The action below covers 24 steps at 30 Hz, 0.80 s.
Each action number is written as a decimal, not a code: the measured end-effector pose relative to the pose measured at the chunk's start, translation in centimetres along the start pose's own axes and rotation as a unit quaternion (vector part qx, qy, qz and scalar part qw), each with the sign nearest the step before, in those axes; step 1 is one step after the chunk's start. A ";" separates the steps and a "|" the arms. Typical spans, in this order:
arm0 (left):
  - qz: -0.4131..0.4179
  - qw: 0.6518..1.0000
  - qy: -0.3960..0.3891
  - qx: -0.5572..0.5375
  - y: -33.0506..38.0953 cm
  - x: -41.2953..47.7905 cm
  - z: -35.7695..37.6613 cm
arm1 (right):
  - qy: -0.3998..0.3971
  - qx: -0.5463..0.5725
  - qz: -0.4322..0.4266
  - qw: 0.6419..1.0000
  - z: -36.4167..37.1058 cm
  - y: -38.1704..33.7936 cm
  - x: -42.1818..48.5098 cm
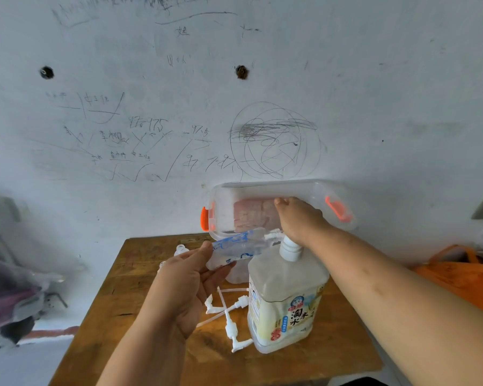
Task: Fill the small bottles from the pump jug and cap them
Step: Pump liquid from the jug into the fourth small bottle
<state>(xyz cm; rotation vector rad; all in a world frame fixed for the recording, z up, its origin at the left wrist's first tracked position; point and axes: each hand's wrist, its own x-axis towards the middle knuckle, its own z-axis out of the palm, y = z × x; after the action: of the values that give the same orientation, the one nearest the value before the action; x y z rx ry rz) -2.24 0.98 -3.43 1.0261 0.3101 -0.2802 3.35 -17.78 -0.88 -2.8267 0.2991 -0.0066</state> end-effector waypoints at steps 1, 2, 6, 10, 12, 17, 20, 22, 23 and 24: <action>-0.001 1.000 -0.003 0.002 -0.1 -0.2 0.0 | -0.001 0.012 -0.003 1.000 -0.1 0.0 -0.3; -0.001 1.000 -0.005 0.005 -0.1 -0.4 -0.1 | -0.008 0.022 -0.004 1.000 -0.3 -0.1 -0.6; 0.001 1.000 -0.020 0.014 -0.1 -1.2 -0.3 | -0.026 0.054 0.015 0.998 -1.7 -0.3 -0.7; 0.020 0.999 -0.029 0.030 0.3 -1.3 -0.3 | -0.011 0.076 0.030 0.997 -2.3 -0.6 0.0; 0.019 0.999 -0.030 0.031 0.4 -1.3 -0.3 | -0.032 0.042 0.005 0.999 -1.9 -0.5 -0.1; 0.001 1.000 -0.024 0.016 0.1 -0.8 -0.5 | -0.013 0.054 0.038 0.998 -1.4 -0.4 0.4; -0.010 1.000 -0.019 0.021 -0.1 -0.4 -0.6 | -0.003 0.022 0.024 0.999 -0.7 -0.3 0.5; -0.019 0.999 -0.013 0.027 -0.3 -0.2 -0.6 | -0.006 0.016 0.022 1.000 -0.5 -0.3 0.2; -0.023 0.999 -0.009 0.027 -0.4 -0.2 -0.7 | -0.009 0.016 0.021 1.000 -0.4 -0.2 -0.1; -0.027 0.999 -0.008 0.025 -0.5 -0.3 -0.7 | -0.009 0.017 0.017 1.000 -0.3 -0.2 -0.3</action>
<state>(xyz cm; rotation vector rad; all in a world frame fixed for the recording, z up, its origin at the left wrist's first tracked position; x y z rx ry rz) -2.76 1.36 -4.08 1.0663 0.3173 -0.3460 3.12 -17.68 -0.50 -2.7863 0.3400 0.0197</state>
